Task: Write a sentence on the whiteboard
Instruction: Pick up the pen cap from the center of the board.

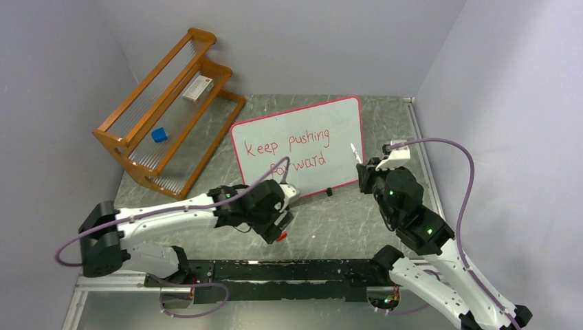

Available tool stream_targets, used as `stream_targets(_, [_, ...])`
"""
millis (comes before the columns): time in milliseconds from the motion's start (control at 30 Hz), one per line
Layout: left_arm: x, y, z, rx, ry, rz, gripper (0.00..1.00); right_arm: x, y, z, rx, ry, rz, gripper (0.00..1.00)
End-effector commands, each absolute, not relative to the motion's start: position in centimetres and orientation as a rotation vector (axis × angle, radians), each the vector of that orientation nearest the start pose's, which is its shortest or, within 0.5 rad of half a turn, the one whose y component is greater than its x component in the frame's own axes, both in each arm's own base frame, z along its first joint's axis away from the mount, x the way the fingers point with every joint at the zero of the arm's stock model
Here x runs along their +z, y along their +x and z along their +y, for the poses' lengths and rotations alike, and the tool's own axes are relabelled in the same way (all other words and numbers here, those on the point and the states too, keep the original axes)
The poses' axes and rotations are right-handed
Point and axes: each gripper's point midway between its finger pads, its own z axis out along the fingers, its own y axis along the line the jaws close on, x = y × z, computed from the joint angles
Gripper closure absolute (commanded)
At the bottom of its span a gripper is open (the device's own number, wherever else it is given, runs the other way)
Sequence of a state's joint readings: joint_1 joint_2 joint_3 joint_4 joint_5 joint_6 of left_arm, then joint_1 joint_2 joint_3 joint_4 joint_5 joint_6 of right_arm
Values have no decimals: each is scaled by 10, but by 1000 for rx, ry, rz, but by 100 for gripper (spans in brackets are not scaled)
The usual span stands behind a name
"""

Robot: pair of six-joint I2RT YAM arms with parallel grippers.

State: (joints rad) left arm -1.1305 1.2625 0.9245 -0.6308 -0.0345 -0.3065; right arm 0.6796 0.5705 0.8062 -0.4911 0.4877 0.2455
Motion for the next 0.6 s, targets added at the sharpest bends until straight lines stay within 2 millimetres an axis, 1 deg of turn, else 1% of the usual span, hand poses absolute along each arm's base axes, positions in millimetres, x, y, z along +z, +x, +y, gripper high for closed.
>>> stream_targets(0, [98,124,-282,-374,1055,2451,21,274,232,89,207,-30,1781,100])
stream_targets(200, [69,117,-300,-378,1196,2510,24,277,230,83,195,-21,1767,100])
stream_targets(300, [54,118,-306,-357,1247,2528,26,277,229,83,197,-22,1765,100])
stream_targets(433, [37,119,-317,-355,1314,2558,36,278,229,83,198,-21,1760,100])
stream_targets(567, [27,120,-323,-350,1356,2577,46,277,229,81,194,-17,1757,100])
